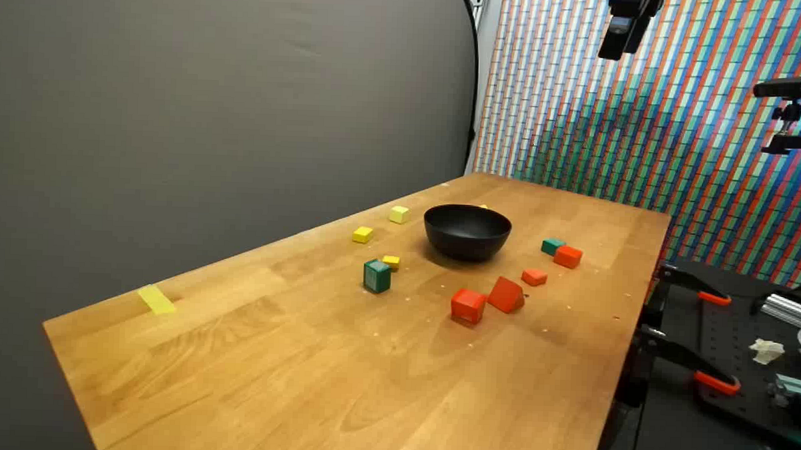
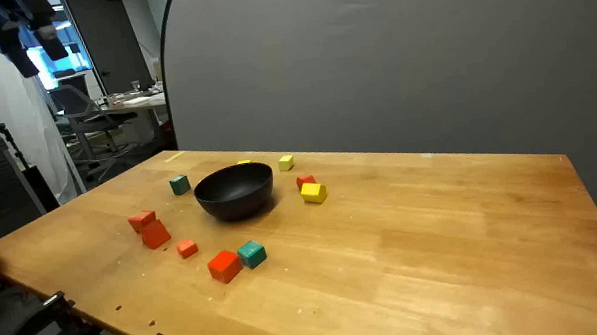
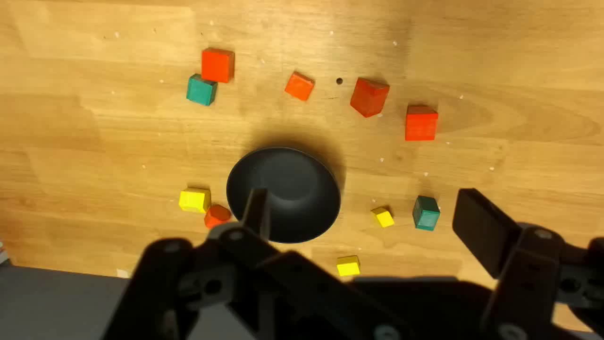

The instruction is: Put all the blocks inside the black bowl

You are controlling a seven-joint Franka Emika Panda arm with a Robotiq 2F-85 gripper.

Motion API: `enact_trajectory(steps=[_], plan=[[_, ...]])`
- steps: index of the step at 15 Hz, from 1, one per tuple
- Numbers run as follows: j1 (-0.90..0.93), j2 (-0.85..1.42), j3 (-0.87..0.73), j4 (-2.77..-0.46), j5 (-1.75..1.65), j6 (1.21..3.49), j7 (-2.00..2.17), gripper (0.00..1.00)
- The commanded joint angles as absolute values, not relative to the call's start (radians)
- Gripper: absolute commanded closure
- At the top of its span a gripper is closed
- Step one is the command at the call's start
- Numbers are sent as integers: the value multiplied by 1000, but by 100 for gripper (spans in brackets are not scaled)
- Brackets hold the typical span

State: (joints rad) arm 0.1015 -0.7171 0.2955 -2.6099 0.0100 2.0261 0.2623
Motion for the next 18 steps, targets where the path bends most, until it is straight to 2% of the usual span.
enact_trajectory(steps=[1, 8, 14, 15, 16, 18], plan=[[116, -714, 283, -2605, 0, 2024, 271, 0], [106, -279, 227, -2529, 133, 2216, -22, 0], [150, 104, 240, -2328, 123, 2149, 239, 0], [161, 132, 235, -2303, 126, 2152, 271, 0], [160, 38, 221, -2400, 127, 2182, 197, 0], [167, 89, 219, -2379, 128, 2185, 206, 0]])
